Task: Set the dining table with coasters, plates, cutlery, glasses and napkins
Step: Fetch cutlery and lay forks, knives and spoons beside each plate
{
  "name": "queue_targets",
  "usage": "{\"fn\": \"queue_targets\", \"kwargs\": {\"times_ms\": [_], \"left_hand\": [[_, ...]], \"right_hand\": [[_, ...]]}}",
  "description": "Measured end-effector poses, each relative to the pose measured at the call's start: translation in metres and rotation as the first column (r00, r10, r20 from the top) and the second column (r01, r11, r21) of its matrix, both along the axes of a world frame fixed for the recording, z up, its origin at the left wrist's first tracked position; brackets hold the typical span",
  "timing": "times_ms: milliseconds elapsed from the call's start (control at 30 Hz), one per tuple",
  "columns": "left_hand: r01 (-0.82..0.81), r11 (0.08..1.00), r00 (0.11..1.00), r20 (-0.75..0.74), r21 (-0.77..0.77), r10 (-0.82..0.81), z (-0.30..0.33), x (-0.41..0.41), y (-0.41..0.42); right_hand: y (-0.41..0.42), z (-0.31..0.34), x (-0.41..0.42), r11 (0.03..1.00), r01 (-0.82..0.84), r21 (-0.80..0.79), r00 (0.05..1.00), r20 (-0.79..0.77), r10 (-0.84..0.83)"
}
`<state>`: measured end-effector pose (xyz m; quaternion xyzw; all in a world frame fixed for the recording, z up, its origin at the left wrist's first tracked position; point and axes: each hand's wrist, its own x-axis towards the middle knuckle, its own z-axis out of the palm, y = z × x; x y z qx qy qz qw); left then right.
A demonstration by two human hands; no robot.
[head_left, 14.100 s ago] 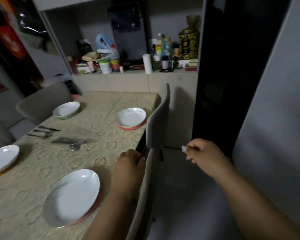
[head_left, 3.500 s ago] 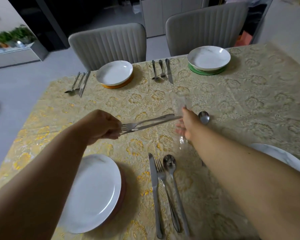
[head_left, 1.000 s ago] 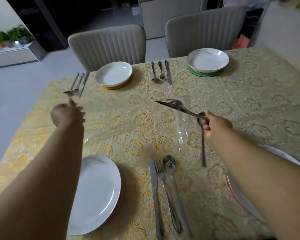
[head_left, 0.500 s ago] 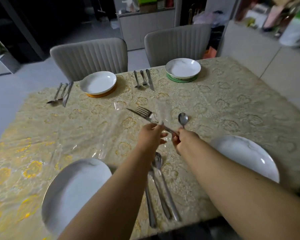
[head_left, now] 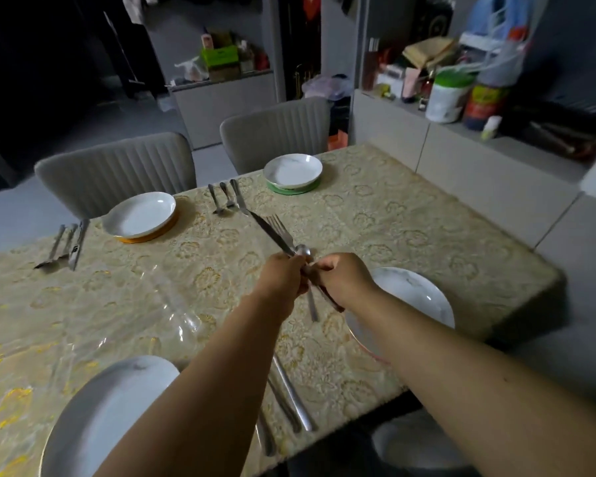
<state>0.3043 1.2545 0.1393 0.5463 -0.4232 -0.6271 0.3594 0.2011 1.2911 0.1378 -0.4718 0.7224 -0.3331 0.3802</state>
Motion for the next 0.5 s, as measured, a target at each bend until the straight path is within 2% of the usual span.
{"fn": "queue_targets", "kwargs": {"times_ms": [67, 267, 367, 500], "left_hand": [[0.071, 0.997, 0.997, 0.008, -0.013, -0.070, 0.003, -0.015, 0.002], [0.184, 0.977, 0.973, 0.163, -0.108, -0.165, 0.003, -0.082, -0.001], [0.211, 0.972, 0.957, 0.223, -0.106, -0.184, -0.008, -0.131, 0.000], [0.265, 0.964, 0.930, 0.259, 0.021, -0.262, -0.027, -0.204, 0.006]], "right_hand": [[0.005, 0.006, -0.018, 1.000, 0.018, -0.015, 1.000, 0.009, -0.018], [0.012, 0.013, -0.096, 0.967, 0.253, 0.018, 0.931, 0.267, -0.249], [0.015, 0.010, -0.154, 0.937, 0.347, 0.043, 0.912, 0.216, -0.348], [0.017, -0.001, -0.246, 0.916, 0.338, 0.216, 0.924, 0.112, -0.367]]}}
